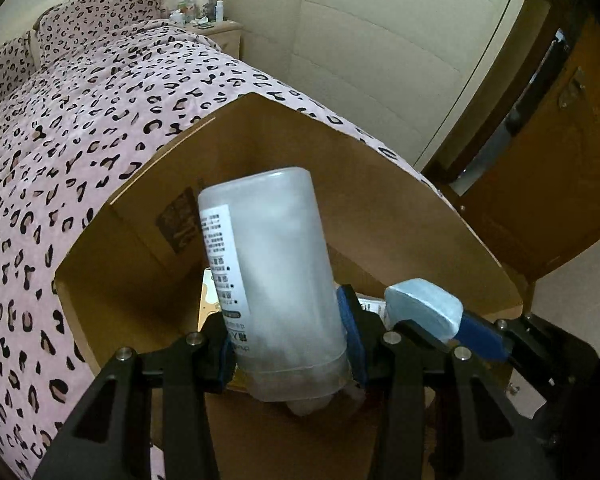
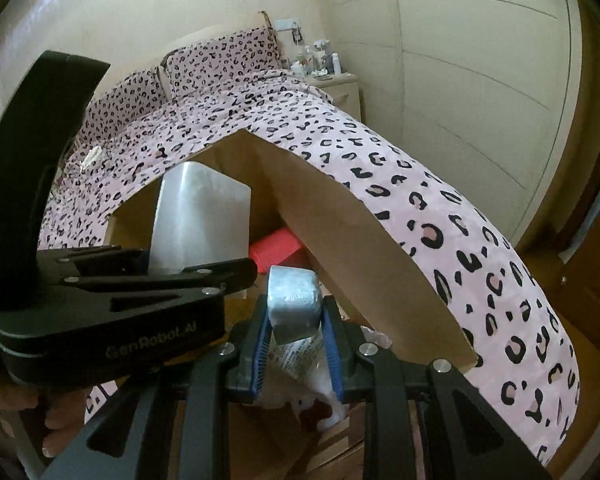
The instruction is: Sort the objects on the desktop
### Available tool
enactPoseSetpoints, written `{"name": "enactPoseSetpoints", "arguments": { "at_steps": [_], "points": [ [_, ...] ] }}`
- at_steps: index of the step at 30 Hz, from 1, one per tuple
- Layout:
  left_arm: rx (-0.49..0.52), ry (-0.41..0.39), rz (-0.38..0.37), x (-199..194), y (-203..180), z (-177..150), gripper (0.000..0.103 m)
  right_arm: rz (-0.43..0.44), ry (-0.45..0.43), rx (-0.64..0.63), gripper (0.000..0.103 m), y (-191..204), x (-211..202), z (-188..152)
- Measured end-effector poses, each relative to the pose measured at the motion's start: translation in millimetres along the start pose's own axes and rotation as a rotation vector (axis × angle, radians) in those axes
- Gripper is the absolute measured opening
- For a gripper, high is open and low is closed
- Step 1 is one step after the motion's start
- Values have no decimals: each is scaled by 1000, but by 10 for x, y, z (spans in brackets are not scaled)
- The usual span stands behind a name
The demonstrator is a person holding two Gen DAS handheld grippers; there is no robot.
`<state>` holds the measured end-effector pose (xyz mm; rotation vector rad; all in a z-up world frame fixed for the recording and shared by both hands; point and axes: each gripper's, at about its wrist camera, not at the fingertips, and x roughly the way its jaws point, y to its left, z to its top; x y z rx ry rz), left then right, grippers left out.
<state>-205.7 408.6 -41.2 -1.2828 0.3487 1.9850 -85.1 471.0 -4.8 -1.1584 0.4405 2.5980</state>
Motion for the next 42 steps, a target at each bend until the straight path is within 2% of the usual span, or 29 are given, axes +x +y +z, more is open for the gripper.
{"name": "enactPoseSetpoints", "arguments": {
  "at_steps": [3,4,5,9,11,21,24,28,33,36,39,42],
  "points": [
    [-3,4,-2,-5,20,-9,49,-2,10,-5,30,9,-9,-1],
    [-5,0,-11,-22,26,-12,56,-8,20,-4,33,13,-11,1],
    [-7,-7,-17,-46,32,-10,62,-13,29,-3,33,14,-12,1],
    [3,-37,-2,-184,10,12,66,-2,33,8,33,12,-69,15],
    [0,-54,5,-261,22,25,71,8,24,19,33,-39,-144,40],
    [-36,-94,19,-699,94,-7,74,12,12,11,33,-116,-556,154],
    [-44,-104,37,-854,57,-83,82,7,11,2,33,-89,-683,165],
    [-67,-127,101,-1064,2,-244,90,-7,8,2,33,-113,-872,105],
    [-73,-172,221,-1300,-132,-555,97,-43,-4,4,34,-221,-1104,-75],
    [-74,-187,272,-1374,-223,-747,100,-98,10,14,40,-320,-1212,-276],
    [-74,-187,300,-1356,-299,-912,102,-167,36,3,42,-356,-1209,-434],
    [-79,-166,309,-1272,-363,-1017,102,-195,65,0,42,-382,-1141,-586]
  ]
}}
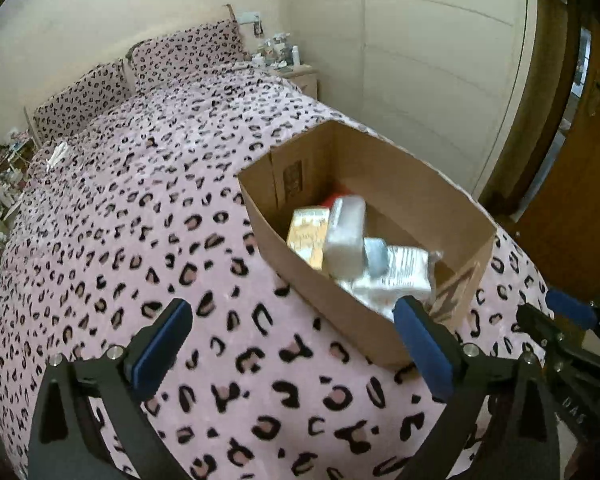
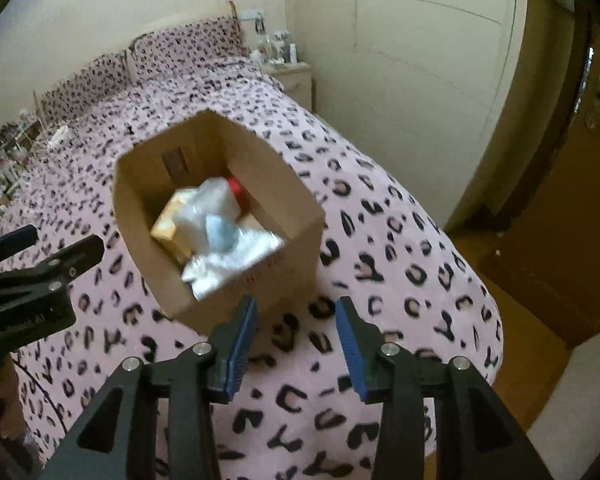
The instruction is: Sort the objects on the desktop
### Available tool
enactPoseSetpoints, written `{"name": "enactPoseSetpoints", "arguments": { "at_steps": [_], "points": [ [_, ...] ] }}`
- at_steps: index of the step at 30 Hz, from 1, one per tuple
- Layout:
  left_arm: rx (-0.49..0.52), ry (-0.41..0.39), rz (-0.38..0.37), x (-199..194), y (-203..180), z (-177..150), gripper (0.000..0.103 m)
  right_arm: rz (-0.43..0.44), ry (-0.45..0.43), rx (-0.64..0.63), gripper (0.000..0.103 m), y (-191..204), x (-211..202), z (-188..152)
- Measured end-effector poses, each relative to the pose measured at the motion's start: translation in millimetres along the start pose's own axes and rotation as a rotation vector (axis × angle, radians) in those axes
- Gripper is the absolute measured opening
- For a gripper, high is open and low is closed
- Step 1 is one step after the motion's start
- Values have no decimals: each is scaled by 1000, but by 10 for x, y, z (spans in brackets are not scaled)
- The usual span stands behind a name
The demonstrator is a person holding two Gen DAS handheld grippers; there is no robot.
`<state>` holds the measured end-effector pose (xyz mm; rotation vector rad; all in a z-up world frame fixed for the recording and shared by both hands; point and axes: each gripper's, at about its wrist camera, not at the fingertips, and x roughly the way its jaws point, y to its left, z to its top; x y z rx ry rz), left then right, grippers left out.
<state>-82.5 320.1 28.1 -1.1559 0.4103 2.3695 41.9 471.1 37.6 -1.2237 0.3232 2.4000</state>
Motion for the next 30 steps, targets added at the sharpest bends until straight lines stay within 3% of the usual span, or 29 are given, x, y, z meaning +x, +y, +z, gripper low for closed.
{"name": "enactPoseSetpoints", "arguments": {
  "at_steps": [9,30],
  "points": [
    [13,41,-42,228,-177,-25,102,2,19,-8,42,41,195,14],
    [19,47,-25,352,-153,86,102,2,3,-50,42,166,342,241]
  ]
}}
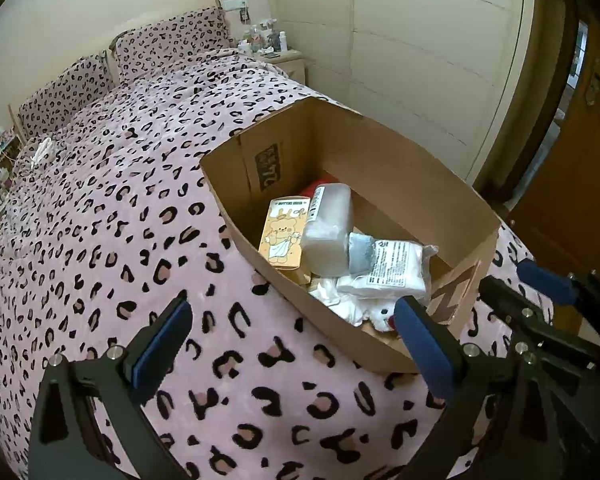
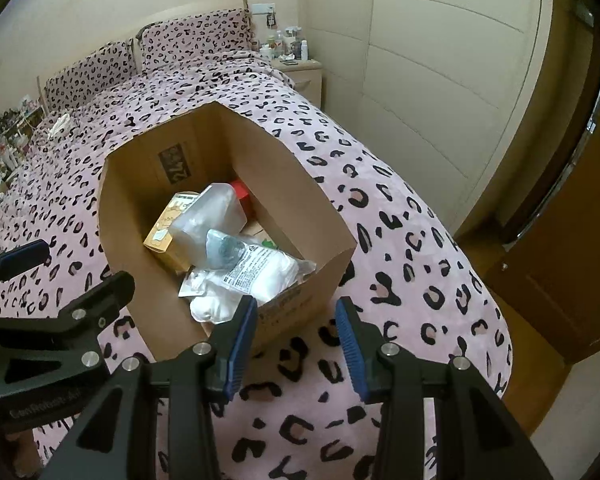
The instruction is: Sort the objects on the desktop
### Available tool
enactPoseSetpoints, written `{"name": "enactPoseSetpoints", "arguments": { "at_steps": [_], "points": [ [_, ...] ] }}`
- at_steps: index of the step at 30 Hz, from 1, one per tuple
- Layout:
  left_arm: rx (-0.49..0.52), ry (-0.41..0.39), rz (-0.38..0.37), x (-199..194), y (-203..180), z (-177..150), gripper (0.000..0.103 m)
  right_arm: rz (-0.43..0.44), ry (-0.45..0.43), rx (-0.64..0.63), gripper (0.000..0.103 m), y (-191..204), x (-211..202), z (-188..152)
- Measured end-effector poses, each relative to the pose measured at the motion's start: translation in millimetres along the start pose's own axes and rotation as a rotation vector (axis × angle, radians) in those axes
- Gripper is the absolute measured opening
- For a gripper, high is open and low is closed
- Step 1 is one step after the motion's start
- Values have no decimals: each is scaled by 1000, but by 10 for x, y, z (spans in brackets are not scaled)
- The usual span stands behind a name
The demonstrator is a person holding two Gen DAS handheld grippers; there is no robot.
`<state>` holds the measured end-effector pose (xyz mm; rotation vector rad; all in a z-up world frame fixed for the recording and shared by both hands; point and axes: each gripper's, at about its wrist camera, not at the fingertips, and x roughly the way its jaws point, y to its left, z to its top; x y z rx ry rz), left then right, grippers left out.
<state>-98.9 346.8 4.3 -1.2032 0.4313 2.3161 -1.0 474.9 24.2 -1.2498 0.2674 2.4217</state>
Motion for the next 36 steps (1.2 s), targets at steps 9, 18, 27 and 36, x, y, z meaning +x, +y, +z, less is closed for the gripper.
{"name": "enactPoseSetpoints", "arguments": {
  "at_steps": [9,18,27,36],
  "points": [
    [-17,19,2,53,70,-33,102,-32,-4,-34,42,83,-7,24],
    [-21,27,2,62,66,-28,102,-34,-5,-32,42,96,-7,21],
    [-17,25,16,51,75,-21,102,-30,-1,-31,42,106,6,19],
    [-16,15,18,29,70,9,102,-35,-8,-28,42,108,-8,13]
  ]
}}
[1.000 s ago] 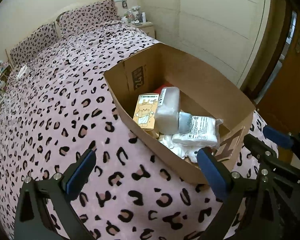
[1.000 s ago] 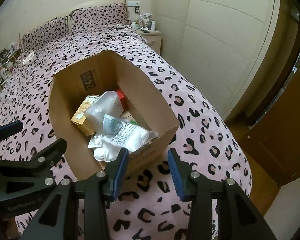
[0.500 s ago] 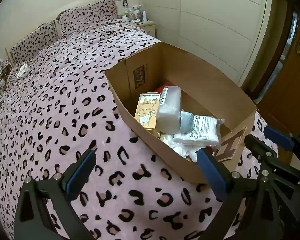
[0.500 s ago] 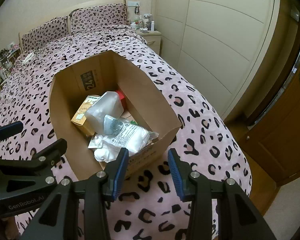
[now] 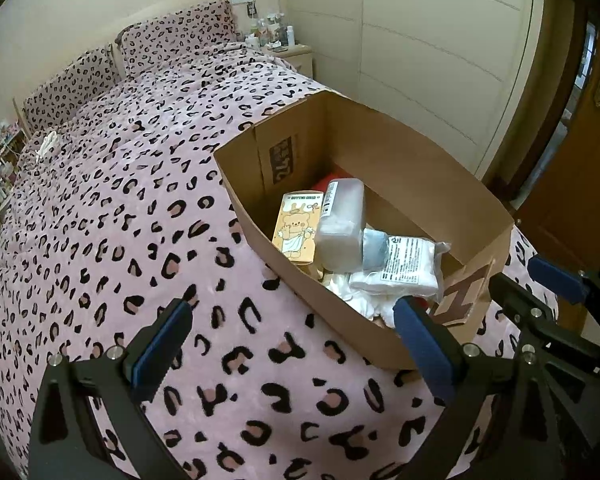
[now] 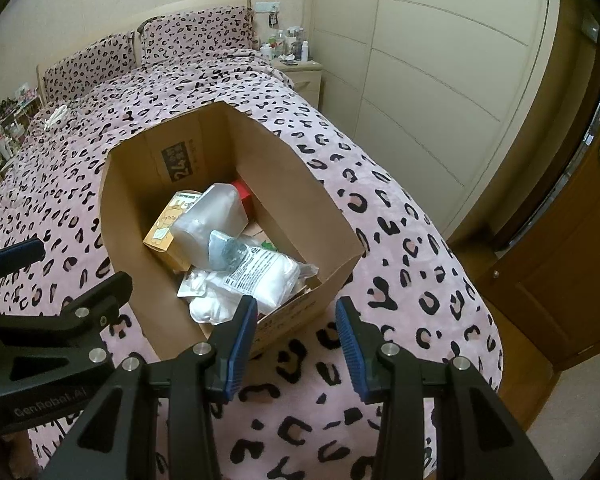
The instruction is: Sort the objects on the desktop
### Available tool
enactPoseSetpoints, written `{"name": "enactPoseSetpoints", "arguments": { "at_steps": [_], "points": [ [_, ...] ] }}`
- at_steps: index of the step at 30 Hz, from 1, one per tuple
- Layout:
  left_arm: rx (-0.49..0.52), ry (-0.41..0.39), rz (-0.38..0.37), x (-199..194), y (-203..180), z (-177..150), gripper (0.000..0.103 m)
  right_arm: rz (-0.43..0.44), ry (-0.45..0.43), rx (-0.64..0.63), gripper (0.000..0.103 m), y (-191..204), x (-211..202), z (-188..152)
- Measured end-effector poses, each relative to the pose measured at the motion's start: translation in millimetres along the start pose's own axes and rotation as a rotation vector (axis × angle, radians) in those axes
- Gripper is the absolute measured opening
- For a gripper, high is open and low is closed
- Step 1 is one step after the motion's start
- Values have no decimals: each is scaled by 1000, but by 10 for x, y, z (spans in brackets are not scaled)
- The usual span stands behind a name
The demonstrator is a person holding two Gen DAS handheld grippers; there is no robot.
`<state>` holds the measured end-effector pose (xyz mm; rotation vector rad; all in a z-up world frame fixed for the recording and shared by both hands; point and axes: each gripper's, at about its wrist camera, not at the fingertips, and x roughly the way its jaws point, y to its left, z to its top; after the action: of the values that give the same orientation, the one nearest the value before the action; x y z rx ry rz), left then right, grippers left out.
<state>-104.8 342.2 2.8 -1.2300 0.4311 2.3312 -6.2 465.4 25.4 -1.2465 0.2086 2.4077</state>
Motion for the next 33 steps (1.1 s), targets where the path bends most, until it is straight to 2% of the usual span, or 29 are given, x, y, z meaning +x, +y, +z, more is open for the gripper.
{"name": "enactPoseSetpoints", "arguments": {
  "at_steps": [33],
  "points": [
    [2,-13,-6,-93,-160,69,102,-13,-14,18,42,-145,-95,16]
  ]
}}
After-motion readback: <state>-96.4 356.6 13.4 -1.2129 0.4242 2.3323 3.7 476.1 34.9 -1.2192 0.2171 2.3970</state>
